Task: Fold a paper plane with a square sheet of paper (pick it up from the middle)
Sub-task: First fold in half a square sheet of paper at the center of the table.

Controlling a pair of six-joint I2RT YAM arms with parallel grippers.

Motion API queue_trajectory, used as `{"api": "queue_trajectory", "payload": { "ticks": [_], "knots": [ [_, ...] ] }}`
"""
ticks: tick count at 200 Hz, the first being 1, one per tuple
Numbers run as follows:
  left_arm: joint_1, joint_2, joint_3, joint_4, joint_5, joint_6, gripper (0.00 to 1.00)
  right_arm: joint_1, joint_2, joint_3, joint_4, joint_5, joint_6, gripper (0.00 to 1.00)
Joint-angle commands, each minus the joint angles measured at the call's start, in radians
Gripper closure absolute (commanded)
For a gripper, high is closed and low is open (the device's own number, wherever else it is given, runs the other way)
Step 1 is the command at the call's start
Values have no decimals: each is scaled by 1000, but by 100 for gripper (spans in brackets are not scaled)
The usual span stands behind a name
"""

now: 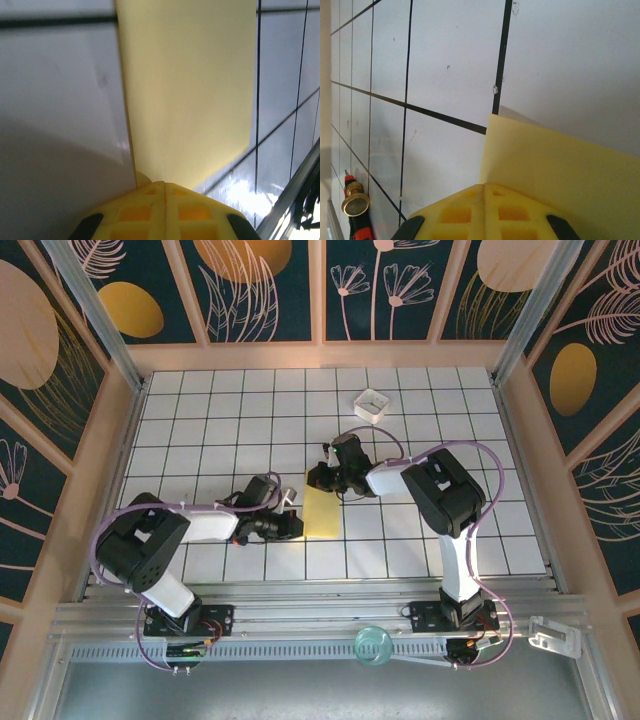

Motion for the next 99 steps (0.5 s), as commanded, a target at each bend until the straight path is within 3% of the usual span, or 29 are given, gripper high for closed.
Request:
{"api": "queue_trajectory", "payload": {
  "ticks": [1, 24, 43, 74, 99],
  "knots": [
    [-48, -25, -44, -174, 28, 25, 100, -14, 80, -9, -220, 93, -97, 100],
    [-64, -79, -24, -142, 99, 36, 100, -13, 63, 17, -235, 31, -200, 100],
    [-62, -153, 9, -69, 125, 24, 94, -14, 18, 41, -257, -25, -282, 100],
    [6, -222, 36, 79, 45, -53, 78, -29, -102, 51, -274, -108, -322, 100],
    [82, -170, 58, 102, -54, -112, 72, -76, -233, -17, -258, -141, -282, 89]
  ]
}}
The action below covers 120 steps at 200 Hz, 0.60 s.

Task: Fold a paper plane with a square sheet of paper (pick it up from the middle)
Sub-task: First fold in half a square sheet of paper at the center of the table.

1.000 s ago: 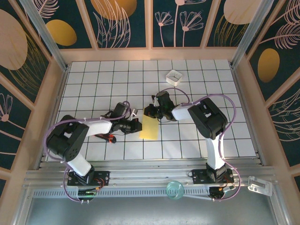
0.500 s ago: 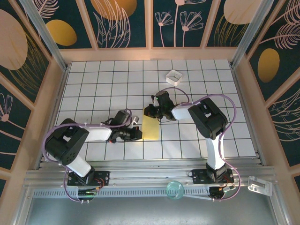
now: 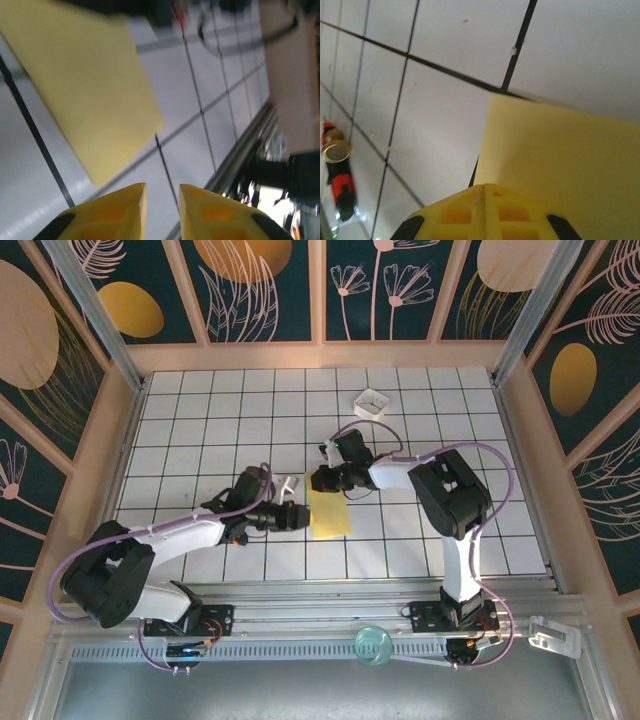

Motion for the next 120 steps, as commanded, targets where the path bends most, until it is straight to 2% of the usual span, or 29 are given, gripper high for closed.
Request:
{"api": "queue_trajectory", "payload": {
  "ticks": [1, 9, 19, 42, 77, 120],
  "knots": [
    [58, 47, 34, 65, -97, -66, 72, -47, -164, -53, -42, -52, -11, 88],
    [60, 89, 67, 47, -116, -59, 72, -47, -208, -89, -43, -48, 4, 85],
    [60, 150, 108, 36, -115, -58, 71, -99, -269, -143, -47, -24, 25, 81],
    [57, 276, 174, 78, -75, -72, 71, -143, -410, -272, -85, 105, 62, 77],
    [55, 413, 286, -4, -83, -9, 74, -139, -560, -412, -128, 261, 88, 65],
    [54, 498, 333, -54, -77, 31, 83, -89, -618, -500, -76, 291, 123, 59]
  ]
}}
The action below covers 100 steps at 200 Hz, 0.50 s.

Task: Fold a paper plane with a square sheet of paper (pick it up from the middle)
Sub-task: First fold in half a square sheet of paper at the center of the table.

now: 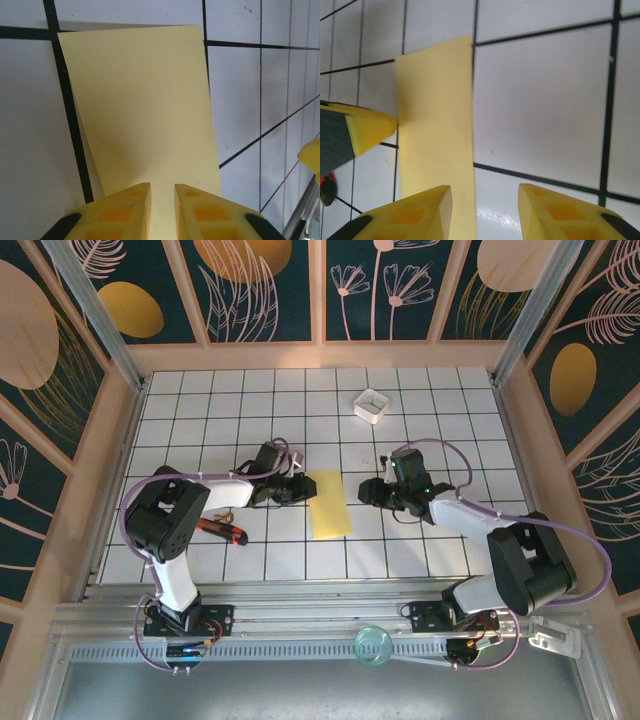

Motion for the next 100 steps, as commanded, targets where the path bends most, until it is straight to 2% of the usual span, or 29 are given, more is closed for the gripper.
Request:
{"api": "queue_trajectory", "payload": {
  "ticks": [1, 55, 100],
  "knots": [
    [-5, 41, 31, -54, 7, 40, 83, 46, -32, -24, 11, 63, 26, 59],
    [-5, 87, 37, -116, 9, 101, 91, 120, -20, -76, 76, -72, 119, 58],
    [-5, 102, 37, -150, 1, 145, 92, 150, -12, -118, 100, -125, 222, 58]
  ]
}}
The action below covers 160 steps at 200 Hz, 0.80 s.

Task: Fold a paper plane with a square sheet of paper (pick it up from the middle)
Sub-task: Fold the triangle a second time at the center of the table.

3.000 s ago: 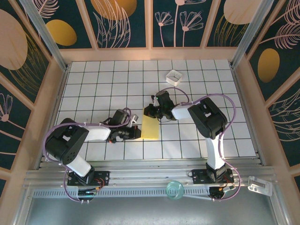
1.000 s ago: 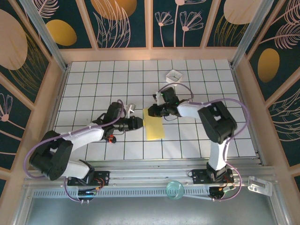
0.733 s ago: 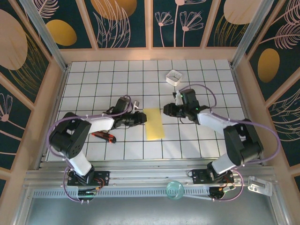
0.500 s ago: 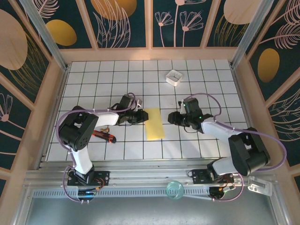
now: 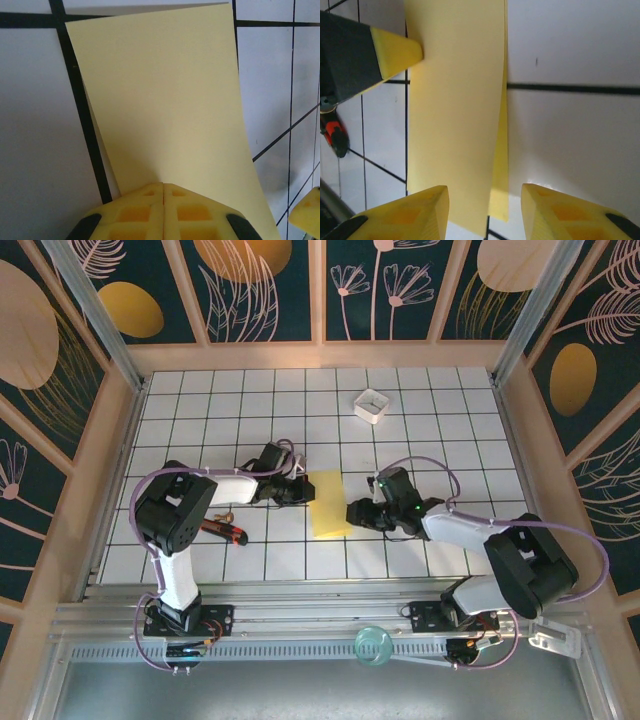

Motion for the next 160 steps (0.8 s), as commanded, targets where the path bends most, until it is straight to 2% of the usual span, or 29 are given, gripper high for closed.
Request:
{"api": "queue_trajectory", "payload": {
  "ticks": [1, 72, 138, 160],
  "knots": [
    [-5, 49, 0, -86, -5, 51, 92, 15, -5, -30, 54, -50, 86, 58],
    [-6, 59, 2, -89, -11, 61, 92, 22, 47, -65, 171, -89, 162, 60],
    [-5, 59, 16, -102, -13, 71, 92, 22, 97, -60, 241, -105, 205, 76],
    [-6, 62, 21, -108, -15, 77, 92, 21, 111, -47, 241, -91, 211, 76]
  ]
}}
